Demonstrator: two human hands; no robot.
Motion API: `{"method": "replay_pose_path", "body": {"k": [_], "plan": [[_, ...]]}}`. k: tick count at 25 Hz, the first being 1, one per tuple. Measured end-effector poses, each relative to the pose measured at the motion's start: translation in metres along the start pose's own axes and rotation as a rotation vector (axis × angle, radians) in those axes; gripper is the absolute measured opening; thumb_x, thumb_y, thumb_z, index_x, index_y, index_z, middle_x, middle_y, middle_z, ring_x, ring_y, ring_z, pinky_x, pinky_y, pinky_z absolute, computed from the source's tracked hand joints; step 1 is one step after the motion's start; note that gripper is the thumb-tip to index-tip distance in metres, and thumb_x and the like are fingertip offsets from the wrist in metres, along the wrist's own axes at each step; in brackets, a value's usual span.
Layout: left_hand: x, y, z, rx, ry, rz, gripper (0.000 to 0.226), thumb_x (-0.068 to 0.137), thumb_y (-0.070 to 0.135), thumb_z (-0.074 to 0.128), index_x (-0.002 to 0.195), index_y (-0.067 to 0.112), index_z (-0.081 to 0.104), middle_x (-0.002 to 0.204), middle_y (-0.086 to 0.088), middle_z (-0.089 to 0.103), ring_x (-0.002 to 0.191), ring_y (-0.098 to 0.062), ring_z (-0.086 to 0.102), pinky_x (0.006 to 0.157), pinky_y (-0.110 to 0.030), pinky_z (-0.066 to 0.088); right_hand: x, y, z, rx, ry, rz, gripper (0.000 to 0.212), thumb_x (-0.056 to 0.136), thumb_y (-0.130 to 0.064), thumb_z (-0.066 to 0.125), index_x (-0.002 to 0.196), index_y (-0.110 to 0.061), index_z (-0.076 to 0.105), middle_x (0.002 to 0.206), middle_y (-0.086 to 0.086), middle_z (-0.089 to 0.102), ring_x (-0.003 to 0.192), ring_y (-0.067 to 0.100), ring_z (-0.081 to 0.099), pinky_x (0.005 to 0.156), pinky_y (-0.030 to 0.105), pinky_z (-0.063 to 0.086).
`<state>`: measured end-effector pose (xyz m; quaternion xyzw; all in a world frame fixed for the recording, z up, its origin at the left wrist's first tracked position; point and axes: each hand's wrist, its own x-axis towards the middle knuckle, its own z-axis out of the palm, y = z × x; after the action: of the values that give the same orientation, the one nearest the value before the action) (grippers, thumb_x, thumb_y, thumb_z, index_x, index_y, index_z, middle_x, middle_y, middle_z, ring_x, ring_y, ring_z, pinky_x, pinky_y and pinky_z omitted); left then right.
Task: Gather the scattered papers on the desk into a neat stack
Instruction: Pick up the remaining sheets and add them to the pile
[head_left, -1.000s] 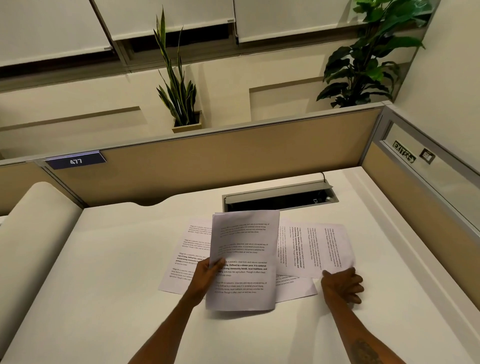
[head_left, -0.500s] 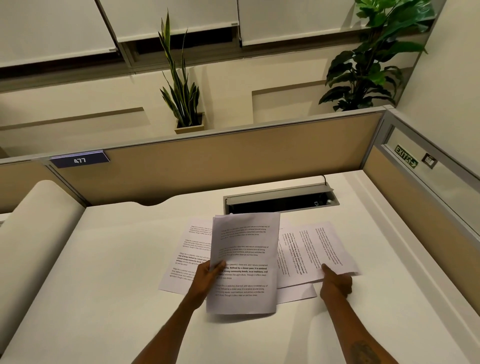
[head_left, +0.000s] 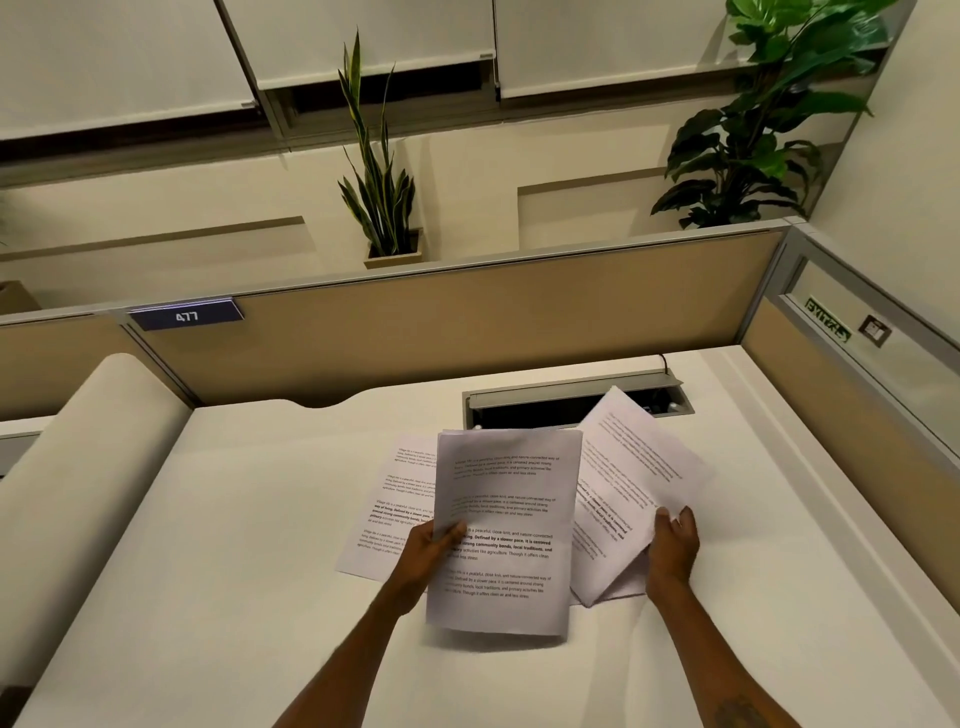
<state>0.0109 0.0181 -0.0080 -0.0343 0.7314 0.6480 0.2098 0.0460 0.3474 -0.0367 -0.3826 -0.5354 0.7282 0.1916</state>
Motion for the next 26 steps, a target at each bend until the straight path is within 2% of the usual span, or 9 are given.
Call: {"method": "replay_pose_path", "body": {"k": [5,8,10,12,14,18,21,23,26], "plan": [[-0.01,0.001,-0.007,-0.007,0.026,0.014,0.028,0.101,0.018,0.06,0.113,-0.007,0.066,0.107,-0.021,0.078,0.098,-0.044,0.075,0.089,-0.054,0.062,-0.024,-0.011,0.024,-0.004,-0.269,0.021,0.02,0.102,-0.015,0.05,0.117,-0.018,0.062,0.104,0.008,0.069,0.084,0.025,0.067,0.075,0.04,0.057],[-0.018,0.001,-0.015,-0.02,0.082,0.025,0.029,0.1,0.018,0.062,0.113,-0.007,0.067,0.103,-0.017,0.08,0.094,-0.039,0.077,0.086,-0.051,0.063,-0.046,-0.013,0.046,-0.051,-0.428,-0.039,0.017,0.102,-0.025,0.052,0.111,-0.021,0.065,0.106,0.01,0.074,0.089,0.031,0.071,0.079,0.049,0.059],[-0.023,0.0,-0.021,-0.032,0.113,0.037,0.029,0.099,0.019,0.063,0.113,-0.006,0.067,0.102,-0.015,0.08,0.092,-0.036,0.078,0.083,-0.048,0.065,-0.063,-0.015,0.06,-0.108,-0.519,-0.109,0.022,0.098,-0.034,0.056,0.115,-0.023,0.065,0.108,0.001,0.077,0.093,0.023,0.075,0.078,0.041,0.063],[-0.027,-0.001,-0.025,-0.063,0.127,0.047,0.028,0.099,0.02,0.063,0.113,-0.004,0.067,0.103,-0.014,0.08,0.093,-0.037,0.078,0.081,-0.046,0.065,-0.08,-0.017,0.072,-0.144,-0.604,-0.146,0.03,0.087,-0.037,0.069,0.115,-0.028,0.065,0.106,-0.007,0.077,0.09,0.015,0.077,0.072,0.032,0.063],[-0.032,-0.002,-0.03,-0.098,0.133,0.063,0.027,0.099,0.02,0.063,0.115,-0.002,0.067,0.104,-0.014,0.08,0.091,-0.035,0.078,0.078,-0.043,0.066,-0.092,-0.016,0.083,-0.174,-0.669,-0.148,0.036,0.08,-0.029,0.079,0.114,-0.026,0.066,0.104,-0.004,0.078,0.088,0.02,0.078,0.068,0.034,0.063],[-0.044,-0.001,-0.041,-0.179,0.145,0.083,0.025,0.094,0.018,0.07,0.117,0.009,0.067,0.114,-0.014,0.078,0.093,-0.027,0.079,0.075,-0.036,0.065,-0.109,-0.014,0.095,-0.205,-0.749,-0.152,0.027,0.084,-0.026,0.078,0.109,-0.023,0.07,0.104,0.005,0.078,0.089,0.025,0.077,0.069,0.036,0.064],[-0.052,0.001,-0.052,-0.233,0.183,0.119,0.051,0.085,0.012,0.079,0.129,0.024,0.055,0.124,0.002,0.072,0.104,-0.015,0.074,0.073,-0.023,0.063,-0.118,-0.01,0.098,-0.234,-0.815,-0.144,0.025,0.087,-0.026,0.074,0.111,-0.021,0.071,0.106,0.006,0.077,0.092,0.026,0.076,0.073,0.035,0.063],[-0.055,-0.001,-0.062,-0.291,0.178,0.111,0.063,0.085,0.007,0.08,0.133,0.032,0.048,0.126,0.01,0.069,0.111,-0.012,0.071,0.074,-0.022,0.062,-0.123,-0.005,0.099,-0.254,-0.858,-0.127,0.026,0.088,-0.024,0.073,0.113,-0.02,0.07,0.108,0.005,0.077,0.095,0.026,0.075,0.078,0.038,0.063],[-0.058,-0.008,-0.075,-0.281,0.136,0.066,0.044,0.084,0.008,0.08,0.123,0.022,0.064,0.121,-0.004,0.076,0.104,-0.019,0.076,0.078,-0.026,0.063,-0.132,0.003,0.101,-0.266,-0.861,-0.135,0.031,0.087,-0.025,0.074,0.118,-0.024,0.068,0.112,0.001,0.076,0.097,0.022,0.075,0.08,0.036,0.062]]}}
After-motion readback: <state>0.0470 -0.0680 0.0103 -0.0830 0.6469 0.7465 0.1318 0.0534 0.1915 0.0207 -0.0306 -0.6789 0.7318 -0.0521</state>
